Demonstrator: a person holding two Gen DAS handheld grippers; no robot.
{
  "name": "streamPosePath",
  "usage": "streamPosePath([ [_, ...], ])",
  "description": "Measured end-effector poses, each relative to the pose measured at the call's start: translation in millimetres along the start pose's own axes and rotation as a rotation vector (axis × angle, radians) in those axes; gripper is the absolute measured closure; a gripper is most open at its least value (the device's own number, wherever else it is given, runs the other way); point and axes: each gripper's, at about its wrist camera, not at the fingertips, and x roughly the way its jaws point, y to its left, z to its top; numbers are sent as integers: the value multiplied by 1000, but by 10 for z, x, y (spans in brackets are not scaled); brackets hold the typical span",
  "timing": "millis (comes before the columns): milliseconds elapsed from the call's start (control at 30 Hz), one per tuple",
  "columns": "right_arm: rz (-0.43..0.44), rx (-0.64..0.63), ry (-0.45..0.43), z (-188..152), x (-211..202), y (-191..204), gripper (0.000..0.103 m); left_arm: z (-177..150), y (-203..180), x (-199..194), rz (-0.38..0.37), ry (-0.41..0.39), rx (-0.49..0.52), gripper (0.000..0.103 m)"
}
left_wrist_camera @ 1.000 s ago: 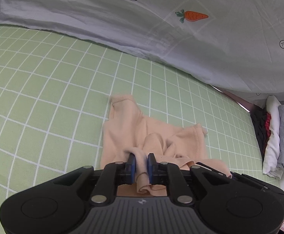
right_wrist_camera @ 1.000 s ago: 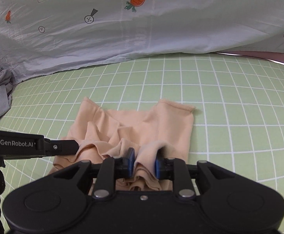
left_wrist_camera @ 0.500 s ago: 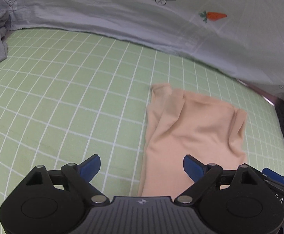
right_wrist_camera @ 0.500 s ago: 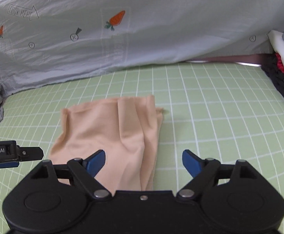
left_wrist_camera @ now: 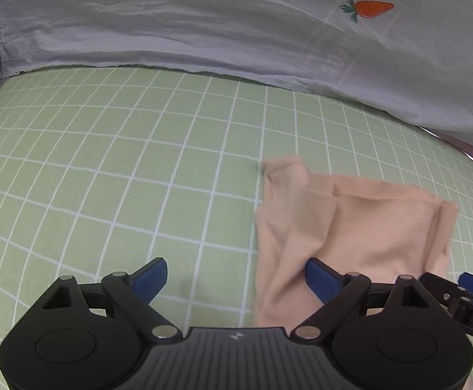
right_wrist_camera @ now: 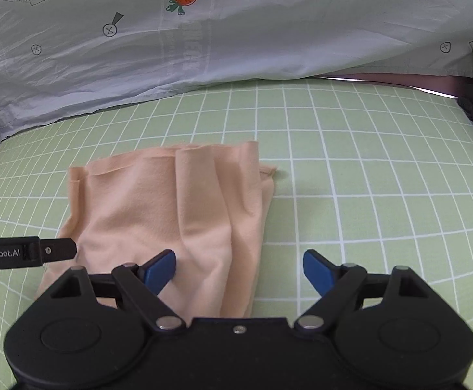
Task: Fold clothes
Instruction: 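Release the folded top with both tools and move back, then grasp the folded top with both tools and lift it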
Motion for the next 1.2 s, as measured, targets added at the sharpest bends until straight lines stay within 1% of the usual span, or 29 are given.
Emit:
streamPosePath([
  [100,7,59,-14,135,86,-126,18,184,67,83,29,-26,-51,11],
  [200,18,132,-44,242,82,-254,18,313,132,68,87,-66,-74,11],
  [233,22,156,-54,278,81,-296,17,328,158,58,93,-70,-80,11],
  [300,30,202,-57,307,54,-355,17,314,229,25,45,-55,-99,11],
  [333,45,220,-54,299,37,-371,17,281,262,4,5,-40,-108,11],
  [467,120,242,-1,143,2,-321,17,11,270,-82,-110,52,-97,11],
  [567,143,236,50,-29,15,-231,17,-246,252,-109,-139,105,-72,11],
  [633,158,250,83,-136,29,-194,17,-391,258,-106,-162,131,-84,11],
  [700,188,274,100,-209,33,-182,17,-482,289,-107,-181,123,-135,11],
  [733,201,286,102,-230,40,-186,17,-501,292,-110,-184,117,-144,11],
  [833,224,313,104,-245,63,-211,17,-499,276,-100,-200,107,-132,11],
  [933,247,323,103,-234,84,-222,18,-469,289,-73,-247,106,-153,12],
  [967,257,323,102,-235,89,-220,20,-461,289,-64,-265,106,-163,12],
  [1000,267,323,101,-237,92,-218,24,-460,296,-58,-291,104,-183,13],
  [1033,278,323,101,-240,95,-215,31,-471,312,-45,-327,101,-227,15],
  [1067,294,323,103,-244,97,-215,37,-497,331,-24,-370,109,-291,18],
  [1100,318,332,114,-253,107,-221,52,-525,349,-2,-415,121,-360,27],
  [1133,342,359,124,-269,117,-236,56,-562,353,21,-452,136,-413,31],
  [1167,365,386,132,-288,125,-254,60,-597,341,14,-456,136,-429,38],
  [1200,381,401,136,-306,122,-265,65,-631,325,-1,-450,132,-436,51],
])
